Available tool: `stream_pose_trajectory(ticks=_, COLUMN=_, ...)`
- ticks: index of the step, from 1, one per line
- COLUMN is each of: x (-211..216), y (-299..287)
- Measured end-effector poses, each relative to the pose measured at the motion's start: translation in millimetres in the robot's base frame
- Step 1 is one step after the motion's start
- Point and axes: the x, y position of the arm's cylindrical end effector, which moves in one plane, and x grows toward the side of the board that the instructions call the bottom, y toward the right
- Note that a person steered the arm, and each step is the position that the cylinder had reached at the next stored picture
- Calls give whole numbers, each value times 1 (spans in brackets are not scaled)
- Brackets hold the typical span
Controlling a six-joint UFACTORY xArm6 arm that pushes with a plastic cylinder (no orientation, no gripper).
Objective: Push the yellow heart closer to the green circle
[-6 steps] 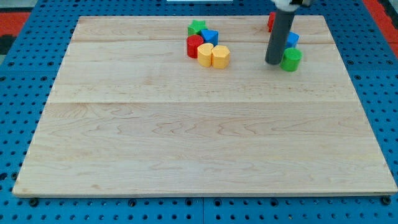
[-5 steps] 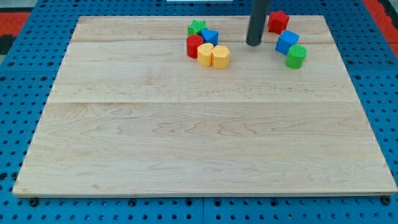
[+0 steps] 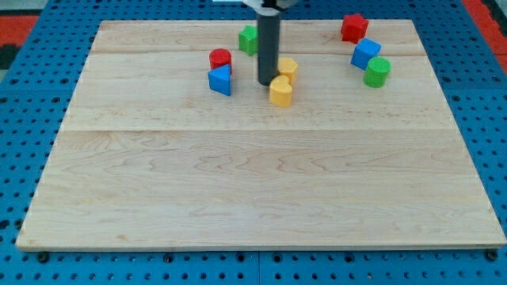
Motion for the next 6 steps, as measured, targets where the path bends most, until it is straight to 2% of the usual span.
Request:
stream_pose_trajectory(ticks=1, x=40, y=28)
stream_pose_trajectory(ticks=2, x=50, y=-2)
stream_pose_trajectory(ticks=3, x=80, y=-11)
stream_pose_trajectory(ticks=4, x=83, y=38)
stream_pose_trajectory(ticks=6, x=51, y=83)
